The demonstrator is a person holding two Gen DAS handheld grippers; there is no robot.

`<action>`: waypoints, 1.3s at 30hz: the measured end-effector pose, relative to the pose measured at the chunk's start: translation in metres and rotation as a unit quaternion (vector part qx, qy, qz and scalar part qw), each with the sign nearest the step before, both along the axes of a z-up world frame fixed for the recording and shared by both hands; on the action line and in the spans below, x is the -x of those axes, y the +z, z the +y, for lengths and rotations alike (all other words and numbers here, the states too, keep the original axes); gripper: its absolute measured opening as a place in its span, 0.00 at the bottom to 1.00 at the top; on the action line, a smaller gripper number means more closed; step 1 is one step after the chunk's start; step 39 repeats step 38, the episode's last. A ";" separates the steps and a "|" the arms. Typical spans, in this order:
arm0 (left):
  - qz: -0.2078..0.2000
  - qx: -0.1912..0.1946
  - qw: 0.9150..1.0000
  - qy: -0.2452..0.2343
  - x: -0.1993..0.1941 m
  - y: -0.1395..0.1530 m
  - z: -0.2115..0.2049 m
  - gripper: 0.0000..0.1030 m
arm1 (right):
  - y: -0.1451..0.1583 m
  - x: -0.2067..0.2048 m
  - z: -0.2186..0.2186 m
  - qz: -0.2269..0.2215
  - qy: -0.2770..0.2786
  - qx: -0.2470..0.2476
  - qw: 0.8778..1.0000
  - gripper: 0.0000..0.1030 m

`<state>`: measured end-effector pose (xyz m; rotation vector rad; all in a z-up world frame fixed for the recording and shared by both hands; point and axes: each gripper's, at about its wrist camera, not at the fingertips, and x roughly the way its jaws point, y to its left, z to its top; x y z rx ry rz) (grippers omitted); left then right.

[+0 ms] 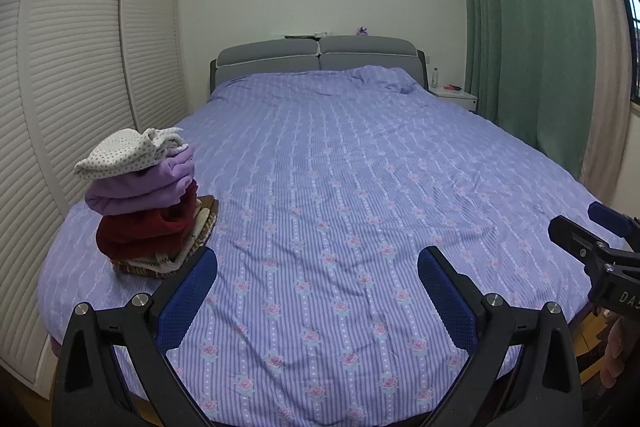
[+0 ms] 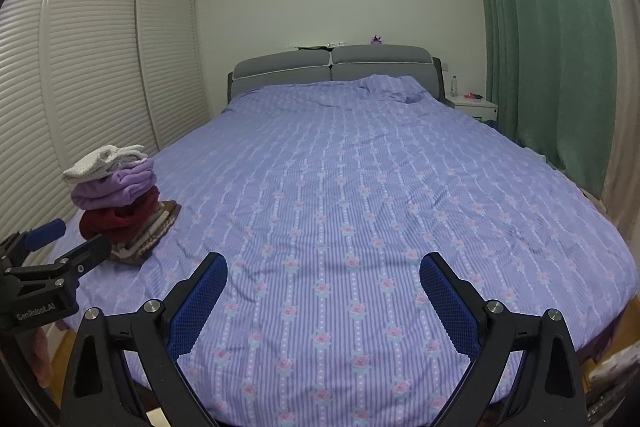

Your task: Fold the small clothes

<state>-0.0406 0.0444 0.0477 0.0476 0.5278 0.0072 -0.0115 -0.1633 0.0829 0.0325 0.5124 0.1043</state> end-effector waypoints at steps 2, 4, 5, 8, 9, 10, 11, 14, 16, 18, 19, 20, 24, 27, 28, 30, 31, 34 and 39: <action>-0.004 -0.006 1.000 0.003 0.002 0.001 -0.003 1.00 | 0.000 0.001 0.000 -0.001 0.001 0.002 1.000 0.95; -0.006 -0.009 1.000 -0.004 0.004 0.002 -0.005 1.00 | 0.000 0.001 0.000 -0.001 0.000 0.003 1.000 0.95; -0.006 -0.008 1.000 -0.006 0.005 0.002 -0.006 1.00 | -0.001 0.001 0.000 -0.001 0.000 0.003 1.000 0.95; -0.005 -0.010 1.000 -0.003 0.007 0.004 -0.007 1.00 | -0.001 0.002 -0.001 0.001 0.000 0.001 1.000 0.95; -0.005 -0.011 1.000 -0.002 0.007 0.004 -0.007 1.00 | -0.001 0.002 -0.001 0.001 0.000 0.001 1.000 0.95; -0.006 -0.010 1.000 -0.002 0.008 0.005 -0.007 1.00 | -0.001 0.003 -0.002 0.000 0.000 0.000 1.000 0.95; -0.006 -0.008 1.000 -0.004 0.008 0.005 -0.007 1.00 | -0.001 0.003 -0.002 0.000 0.001 0.000 1.000 0.95; -0.004 0.000 1.000 -0.012 0.009 0.006 -0.008 1.00 | 0.000 0.004 -0.003 -0.002 0.000 -0.001 1.000 0.95; -0.005 0.003 1.000 -0.013 0.010 0.007 -0.007 1.00 | 0.001 0.005 -0.004 -0.002 -0.001 -0.002 1.000 0.95; -0.005 0.000 1.000 -0.011 0.010 0.007 -0.007 1.00 | 0.002 0.006 -0.004 -0.004 -0.001 -0.001 1.000 0.95; -0.005 -0.002 1.000 -0.009 0.010 0.007 -0.008 1.00 | 0.002 0.006 -0.004 -0.004 -0.001 -0.001 1.000 0.95; -0.004 -0.003 1.000 -0.008 0.010 0.007 -0.008 1.00 | 0.002 0.007 -0.004 -0.004 0.000 -0.001 1.000 0.95; -0.002 -0.007 1.000 -0.006 0.011 0.007 -0.011 1.00 | 0.002 0.008 -0.003 -0.004 -0.001 0.001 1.000 0.95; -0.001 -0.009 1.000 -0.007 0.011 0.007 -0.013 1.00 | 0.002 0.009 -0.003 -0.005 0.001 0.003 1.000 0.95; 0.000 -0.009 1.000 -0.006 0.011 0.007 -0.013 1.00 | 0.002 0.009 -0.003 -0.005 0.001 0.003 1.000 0.95; 0.001 -0.009 1.000 -0.004 0.010 0.007 -0.013 1.00 | 0.003 0.009 -0.002 -0.005 0.002 0.005 1.000 0.95; 0.002 -0.010 1.000 -0.002 0.010 0.007 -0.013 1.00 | 0.003 0.008 -0.002 -0.005 0.001 0.005 1.000 0.95; 0.004 -0.008 1.000 0.000 0.009 0.006 -0.011 1.00 | 0.002 0.008 -0.003 -0.004 0.002 0.004 1.000 0.95; 0.008 -0.005 1.000 0.001 0.008 0.004 -0.011 1.00 | 0.001 0.008 -0.005 -0.003 0.001 0.004 1.000 0.95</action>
